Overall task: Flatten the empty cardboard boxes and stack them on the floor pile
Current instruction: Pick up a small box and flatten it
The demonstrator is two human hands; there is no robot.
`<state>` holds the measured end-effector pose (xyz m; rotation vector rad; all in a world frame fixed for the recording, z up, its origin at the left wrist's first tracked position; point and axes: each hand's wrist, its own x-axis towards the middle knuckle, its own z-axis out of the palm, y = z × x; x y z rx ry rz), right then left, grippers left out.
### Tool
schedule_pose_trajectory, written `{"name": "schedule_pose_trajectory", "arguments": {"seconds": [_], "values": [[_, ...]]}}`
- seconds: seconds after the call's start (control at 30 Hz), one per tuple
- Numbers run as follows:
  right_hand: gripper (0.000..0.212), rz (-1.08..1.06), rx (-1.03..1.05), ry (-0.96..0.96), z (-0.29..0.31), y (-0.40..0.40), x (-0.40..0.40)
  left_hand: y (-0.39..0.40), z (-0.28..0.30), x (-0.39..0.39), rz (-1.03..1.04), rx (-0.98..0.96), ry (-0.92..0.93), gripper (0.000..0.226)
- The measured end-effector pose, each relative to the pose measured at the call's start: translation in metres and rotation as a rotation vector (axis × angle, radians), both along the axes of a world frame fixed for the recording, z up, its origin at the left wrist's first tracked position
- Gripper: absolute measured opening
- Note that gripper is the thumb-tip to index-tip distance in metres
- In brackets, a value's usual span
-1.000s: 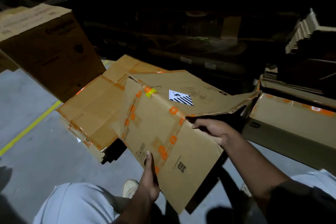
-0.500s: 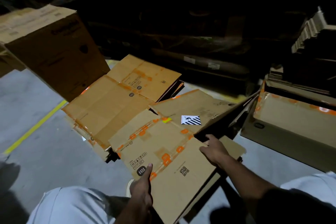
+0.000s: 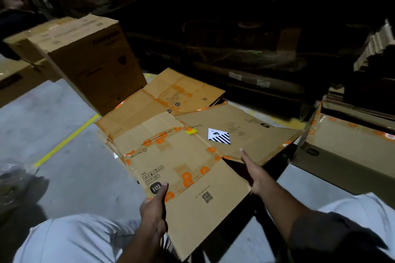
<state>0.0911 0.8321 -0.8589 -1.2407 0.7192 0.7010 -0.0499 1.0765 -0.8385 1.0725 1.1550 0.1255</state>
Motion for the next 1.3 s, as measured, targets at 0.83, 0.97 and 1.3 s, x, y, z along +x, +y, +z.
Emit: {"name": "schedule_pose_trajectory", "arguments": {"seconds": [0.83, 0.97, 1.3], "values": [[0.100, -0.127, 0.185, 0.006, -0.025, 0.024, 0.034, 0.054, 0.048, -0.004, 0.066, 0.014, -0.289, 0.035], [0.095, -0.183, 0.190, -0.157, 0.001, 0.038, 0.050, 0.066, 0.045, 0.018, 0.072, 0.102, -0.265, 0.033], [0.065, -0.320, 0.170, -0.205, 0.011, 0.095, 0.093, 0.087, 0.031, 0.063, 0.066, 0.102, -0.303, 0.019]]}}
